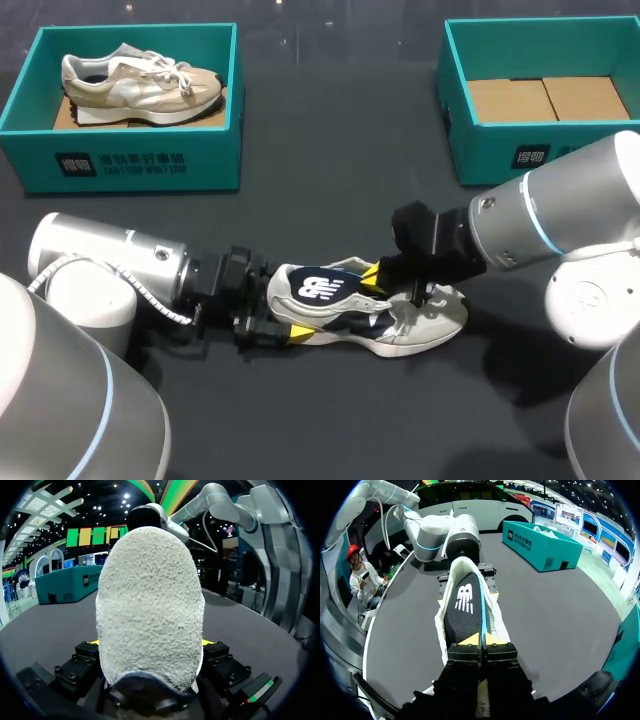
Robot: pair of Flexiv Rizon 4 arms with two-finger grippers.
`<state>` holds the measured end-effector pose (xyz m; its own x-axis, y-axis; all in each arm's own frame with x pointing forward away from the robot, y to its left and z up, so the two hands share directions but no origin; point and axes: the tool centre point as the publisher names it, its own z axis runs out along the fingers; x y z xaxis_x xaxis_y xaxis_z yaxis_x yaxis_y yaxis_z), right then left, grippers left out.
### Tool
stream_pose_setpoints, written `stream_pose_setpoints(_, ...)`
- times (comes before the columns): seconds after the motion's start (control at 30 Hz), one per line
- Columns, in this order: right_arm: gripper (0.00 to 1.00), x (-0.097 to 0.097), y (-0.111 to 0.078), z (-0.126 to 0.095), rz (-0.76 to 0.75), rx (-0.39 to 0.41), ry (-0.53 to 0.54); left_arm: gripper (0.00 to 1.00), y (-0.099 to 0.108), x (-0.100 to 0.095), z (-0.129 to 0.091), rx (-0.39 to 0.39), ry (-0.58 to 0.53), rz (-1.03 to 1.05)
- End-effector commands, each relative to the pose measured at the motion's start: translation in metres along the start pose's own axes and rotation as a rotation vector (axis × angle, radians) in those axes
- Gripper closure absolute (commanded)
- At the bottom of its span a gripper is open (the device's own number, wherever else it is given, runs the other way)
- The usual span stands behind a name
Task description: Take the shoe out of the shoebox, open the shoe tongue, remove and reinsert the insole, then place the shoe into the shoebox
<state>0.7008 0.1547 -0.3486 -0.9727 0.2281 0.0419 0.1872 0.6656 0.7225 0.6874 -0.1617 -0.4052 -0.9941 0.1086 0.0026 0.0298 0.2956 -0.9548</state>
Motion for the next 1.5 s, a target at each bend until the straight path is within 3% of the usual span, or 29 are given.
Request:
stream_pose_setpoints(0.03, 1.00, -0.002, -0.008, -0.007, -0.006, -0.096, 0.017, 1.00, 0.003, 0.001, 0.001, -0.002, -0.002, 0.001)
stream_pose_setpoints(0.73, 1.00, 0.010, 0.029, -0.009, -0.244, -0.100, 0.050, 1.00, 0.003, 0.001, 0.001, -0.002, -0.002, 0.001)
stream_pose_setpoints(1.07, 1.00, 0.014, 0.045, 0.012, -0.302, 0.147, 0.048, 1.00, 0.003, 0.001, 0.001, -0.002, -0.002, 0.001)
stream_pose_setpoints(1.47, 1.00, 0.017, 0.046, 0.014, -0.279, 0.305, 0.023, 1.00, 0.003, 0.001, 0.001, -0.002, -0.002, 0.001)
stream_pose_setpoints(1.5, 0.93, 0.017, 0.046, 0.014, -0.274, 0.313, 0.023, 1.00, 0.003, 0.001, 0.001, -0.002, -0.002, 0.001)
